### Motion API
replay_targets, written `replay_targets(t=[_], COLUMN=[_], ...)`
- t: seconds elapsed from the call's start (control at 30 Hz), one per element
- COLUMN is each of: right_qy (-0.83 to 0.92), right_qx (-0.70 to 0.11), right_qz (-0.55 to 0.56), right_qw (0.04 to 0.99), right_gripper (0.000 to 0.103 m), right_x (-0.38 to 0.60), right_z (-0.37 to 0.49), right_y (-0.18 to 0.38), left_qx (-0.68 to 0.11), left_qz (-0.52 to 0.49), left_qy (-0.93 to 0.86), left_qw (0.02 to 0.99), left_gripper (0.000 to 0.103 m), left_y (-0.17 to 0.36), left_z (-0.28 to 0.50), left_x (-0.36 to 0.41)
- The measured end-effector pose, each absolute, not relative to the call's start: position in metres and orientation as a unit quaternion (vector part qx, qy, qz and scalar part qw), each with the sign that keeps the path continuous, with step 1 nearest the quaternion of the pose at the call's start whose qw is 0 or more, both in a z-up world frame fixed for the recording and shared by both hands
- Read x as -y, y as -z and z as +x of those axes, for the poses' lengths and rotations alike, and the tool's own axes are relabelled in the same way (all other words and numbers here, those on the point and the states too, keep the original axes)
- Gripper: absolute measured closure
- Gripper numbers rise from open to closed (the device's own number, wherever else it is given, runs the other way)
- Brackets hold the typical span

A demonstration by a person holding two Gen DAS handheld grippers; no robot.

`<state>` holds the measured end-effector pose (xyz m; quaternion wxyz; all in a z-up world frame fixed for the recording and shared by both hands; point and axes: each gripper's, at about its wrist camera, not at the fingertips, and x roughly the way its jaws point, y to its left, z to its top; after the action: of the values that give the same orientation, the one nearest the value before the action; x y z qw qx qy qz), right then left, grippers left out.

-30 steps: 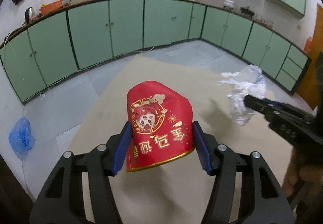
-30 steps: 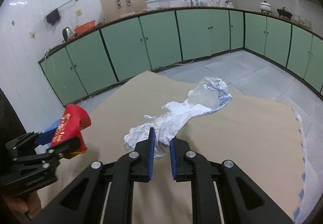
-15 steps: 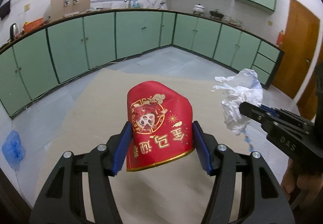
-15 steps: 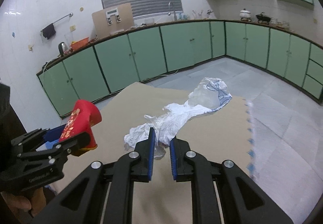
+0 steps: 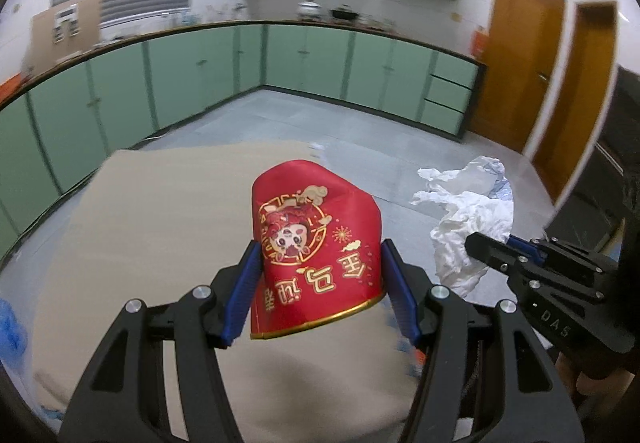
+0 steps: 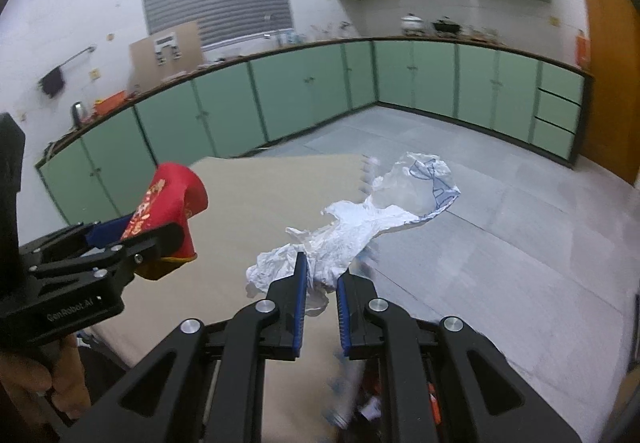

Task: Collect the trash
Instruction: 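Carry the red cup and tissue over the bin and open both grippers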

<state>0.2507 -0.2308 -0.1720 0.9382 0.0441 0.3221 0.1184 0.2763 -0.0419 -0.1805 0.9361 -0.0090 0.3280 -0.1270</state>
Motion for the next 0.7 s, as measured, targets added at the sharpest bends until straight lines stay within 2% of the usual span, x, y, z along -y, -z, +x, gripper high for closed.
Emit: replay_targets(t=[0.23,0.43,0.7], right_qy=[-0.051,-0.013,-0.024], right_qx=[-0.355,-0.397,-0.480], right_qz=[0.062,0.092,0.133], right_qw=[0.932,0.913,0.867], right_gripper=[0.090,0.090,0.089], right_x=[0.303,0.350,0.378], right_z=[0.220,0.212,0.236], right_y=[0.204,0.253,0.328], left_qx=[-0.349,-0.385,-0.446], left_qz=[0.022,0.057,0.090], left_qy=[0.214,0.267,0.265], left_qw=[0.912,0.882,0.850], left_gripper=[0.046,0.045,0.043], left_y=[0.212,0.263,0.333], left_z=[0.273,0.277,0.299], left_x=[0.123,0.186,0.216])
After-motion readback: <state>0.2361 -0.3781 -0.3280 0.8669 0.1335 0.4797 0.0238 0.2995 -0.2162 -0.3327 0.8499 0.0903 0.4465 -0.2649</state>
